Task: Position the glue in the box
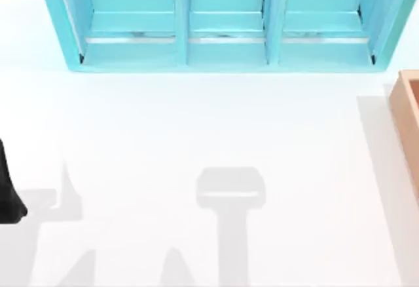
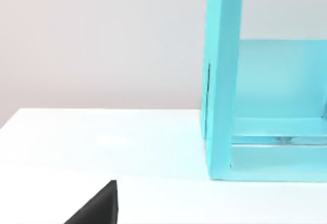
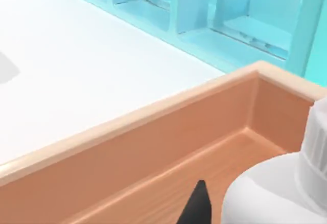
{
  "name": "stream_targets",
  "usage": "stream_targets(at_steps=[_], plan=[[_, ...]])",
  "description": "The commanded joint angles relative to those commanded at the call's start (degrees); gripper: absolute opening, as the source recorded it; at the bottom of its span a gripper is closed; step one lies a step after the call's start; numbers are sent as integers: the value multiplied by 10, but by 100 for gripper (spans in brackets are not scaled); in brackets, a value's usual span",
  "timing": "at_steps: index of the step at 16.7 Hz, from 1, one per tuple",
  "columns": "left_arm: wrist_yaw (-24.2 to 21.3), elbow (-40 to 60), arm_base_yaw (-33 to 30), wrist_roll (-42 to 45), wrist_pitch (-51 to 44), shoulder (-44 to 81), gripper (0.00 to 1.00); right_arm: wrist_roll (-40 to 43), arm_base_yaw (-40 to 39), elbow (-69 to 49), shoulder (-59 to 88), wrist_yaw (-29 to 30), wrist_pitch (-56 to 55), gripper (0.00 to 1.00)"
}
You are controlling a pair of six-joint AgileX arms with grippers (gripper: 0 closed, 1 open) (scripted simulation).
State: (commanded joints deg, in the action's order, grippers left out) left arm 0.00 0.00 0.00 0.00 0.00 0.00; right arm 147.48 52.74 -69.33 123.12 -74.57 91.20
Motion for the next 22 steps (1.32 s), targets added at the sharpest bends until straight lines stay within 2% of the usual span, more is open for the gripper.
stream_targets(at_steps=[4,12,17,22], plan=[[0,0,0,0,0,0,100,64,42,17,22,-25,51,0],[0,0,0,0,0,0,100,57,39,17,19,-24,44,0],[0,0,0,0,0,0,100,-40,19,33,-10,-36,-62,0],[0,0,0,0,0,0,100,-222,-12,75,-52,-56,-253,0]])
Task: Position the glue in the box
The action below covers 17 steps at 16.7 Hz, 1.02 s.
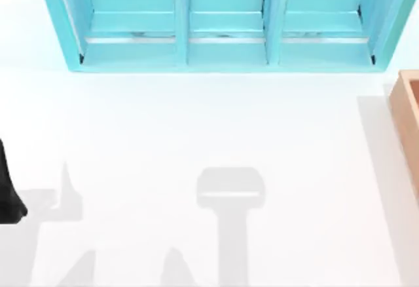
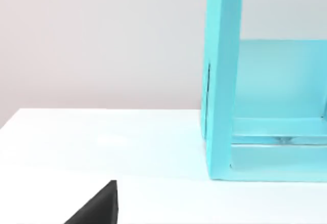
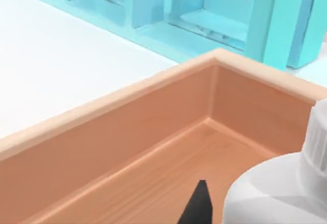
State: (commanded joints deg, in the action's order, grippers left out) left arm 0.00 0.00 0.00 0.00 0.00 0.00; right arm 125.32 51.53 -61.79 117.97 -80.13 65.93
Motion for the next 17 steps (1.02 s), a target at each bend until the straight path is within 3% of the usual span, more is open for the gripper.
stream_targets(at_steps=[10,13,17], plan=[[0,0,0,0,0,0,100,-375,-55,116,-62,-31,-401,0],[0,0,0,0,0,0,100,-435,-62,139,-69,-36,-468,0],[0,0,0,0,0,0,100,-452,-65,146,-70,-38,-488,0]])
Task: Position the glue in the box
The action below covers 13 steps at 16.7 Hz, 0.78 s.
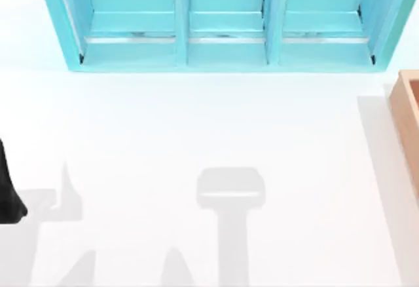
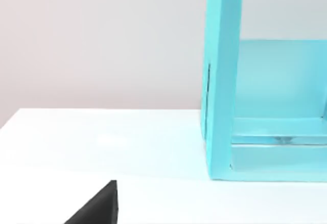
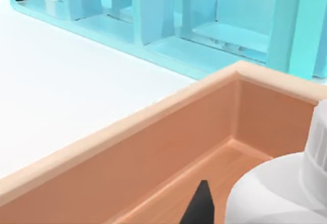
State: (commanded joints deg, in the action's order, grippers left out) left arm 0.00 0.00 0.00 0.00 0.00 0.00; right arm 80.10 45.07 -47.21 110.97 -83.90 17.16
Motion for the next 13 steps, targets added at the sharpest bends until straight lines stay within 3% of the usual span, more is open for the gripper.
stream_targets(at_steps=[2,13], plan=[[0,0,0,0,0,0,100,0,0,0,0,0,0,0],[0,0,0,0,0,0,100,0,0,0,0,0,0,83]])
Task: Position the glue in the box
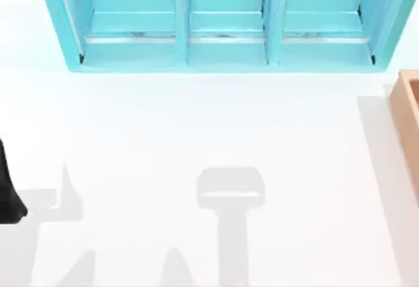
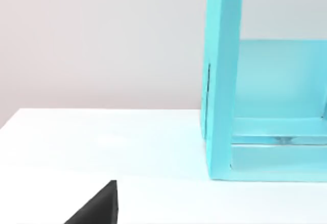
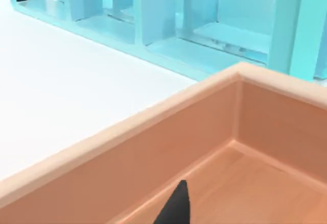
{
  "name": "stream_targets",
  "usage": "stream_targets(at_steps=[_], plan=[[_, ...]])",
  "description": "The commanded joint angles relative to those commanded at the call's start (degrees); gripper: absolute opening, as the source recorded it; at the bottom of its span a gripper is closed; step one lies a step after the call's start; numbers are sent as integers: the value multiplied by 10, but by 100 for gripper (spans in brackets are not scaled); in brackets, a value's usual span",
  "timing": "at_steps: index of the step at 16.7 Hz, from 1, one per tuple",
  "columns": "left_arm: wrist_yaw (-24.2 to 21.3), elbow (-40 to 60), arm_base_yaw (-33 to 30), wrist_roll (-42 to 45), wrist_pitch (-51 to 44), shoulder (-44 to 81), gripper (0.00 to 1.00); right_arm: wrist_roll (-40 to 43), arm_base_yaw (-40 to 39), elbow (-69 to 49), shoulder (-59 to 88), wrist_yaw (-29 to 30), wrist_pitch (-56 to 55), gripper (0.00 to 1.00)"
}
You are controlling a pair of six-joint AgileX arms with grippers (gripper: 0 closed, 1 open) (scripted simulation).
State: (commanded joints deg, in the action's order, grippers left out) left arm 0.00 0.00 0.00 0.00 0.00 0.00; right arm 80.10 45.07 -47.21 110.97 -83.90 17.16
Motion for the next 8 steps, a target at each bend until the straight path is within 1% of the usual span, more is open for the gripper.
stream_targets(at_steps=[2,3,8], plan=[[0,0,0,0,0,0,100,0,0,0,0,0,0,98],[0,0,0,0,0,0,100,0,0,0,0,0,0,100],[0,0,0,0,0,0,100,0,0,0,0,0,0,100]])
